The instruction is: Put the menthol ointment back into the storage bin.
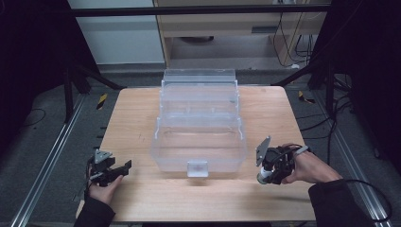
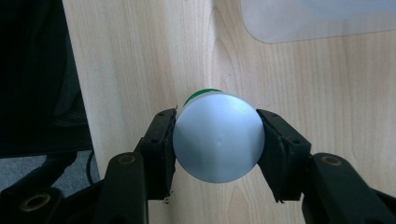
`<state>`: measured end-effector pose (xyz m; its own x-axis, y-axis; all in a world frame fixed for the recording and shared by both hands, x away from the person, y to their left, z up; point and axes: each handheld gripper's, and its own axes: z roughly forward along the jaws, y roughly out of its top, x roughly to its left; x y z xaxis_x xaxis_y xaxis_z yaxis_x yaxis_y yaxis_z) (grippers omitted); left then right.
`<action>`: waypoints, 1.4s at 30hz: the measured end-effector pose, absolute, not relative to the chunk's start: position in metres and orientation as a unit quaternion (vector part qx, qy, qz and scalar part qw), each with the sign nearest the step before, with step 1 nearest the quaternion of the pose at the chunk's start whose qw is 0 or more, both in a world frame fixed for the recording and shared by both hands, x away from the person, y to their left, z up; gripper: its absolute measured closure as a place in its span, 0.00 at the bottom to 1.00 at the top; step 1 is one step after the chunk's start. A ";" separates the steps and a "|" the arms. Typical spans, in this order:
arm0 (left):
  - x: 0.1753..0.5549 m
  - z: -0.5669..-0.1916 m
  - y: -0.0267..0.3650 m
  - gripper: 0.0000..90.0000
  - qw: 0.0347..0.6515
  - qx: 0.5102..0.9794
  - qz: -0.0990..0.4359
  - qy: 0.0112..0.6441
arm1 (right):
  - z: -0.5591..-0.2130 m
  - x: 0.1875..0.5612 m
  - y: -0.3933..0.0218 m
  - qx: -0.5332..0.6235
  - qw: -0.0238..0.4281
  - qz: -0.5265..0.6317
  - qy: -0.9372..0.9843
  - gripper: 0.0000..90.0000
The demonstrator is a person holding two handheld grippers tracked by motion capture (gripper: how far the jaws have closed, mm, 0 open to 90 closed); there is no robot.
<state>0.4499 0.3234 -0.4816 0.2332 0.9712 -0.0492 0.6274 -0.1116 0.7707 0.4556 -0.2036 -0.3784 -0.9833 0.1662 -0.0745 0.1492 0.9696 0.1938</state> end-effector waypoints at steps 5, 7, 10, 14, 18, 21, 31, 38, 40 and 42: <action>0.450 -0.482 0.323 0.32 0.348 0.706 0.248 0.565 | -0.365 0.456 -0.204 0.083 0.054 0.099 0.990 0.56; 0.450 -0.481 0.323 0.32 0.348 0.706 0.249 0.564 | -0.361 0.456 -0.203 0.084 0.058 0.098 0.990 0.56; 0.450 -0.481 0.323 0.32 0.348 0.705 0.249 0.565 | -0.357 0.455 -0.203 0.086 0.059 0.104 0.989 0.56; 0.451 -0.482 0.323 0.32 0.346 0.707 0.249 0.564 | -0.347 0.456 -0.203 0.087 0.065 0.107 0.988 0.56; 0.451 -0.482 0.323 0.32 0.346 0.707 0.247 0.565 | -0.341 0.458 -0.203 0.089 0.066 0.112 0.988 0.56; 0.451 -0.483 0.323 0.32 0.346 0.707 0.246 0.565 | -0.336 0.460 -0.203 0.092 0.064 0.111 0.987 0.56; 0.451 -0.483 0.324 0.32 0.346 0.707 0.244 0.566 | -0.320 0.472 -0.200 0.097 0.060 0.120 0.986 0.56; 0.451 -0.483 0.324 0.32 0.347 0.707 0.243 0.566 | -0.312 0.481 -0.192 0.098 0.057 0.117 0.987 0.56; 0.451 -0.483 0.324 0.32 0.347 0.708 0.243 0.566 | -0.310 0.483 -0.191 0.101 0.055 0.120 0.986 0.56; 0.451 -0.483 0.324 0.32 0.347 0.708 0.243 0.566 | -0.308 0.486 -0.189 0.099 0.054 0.121 0.986 0.56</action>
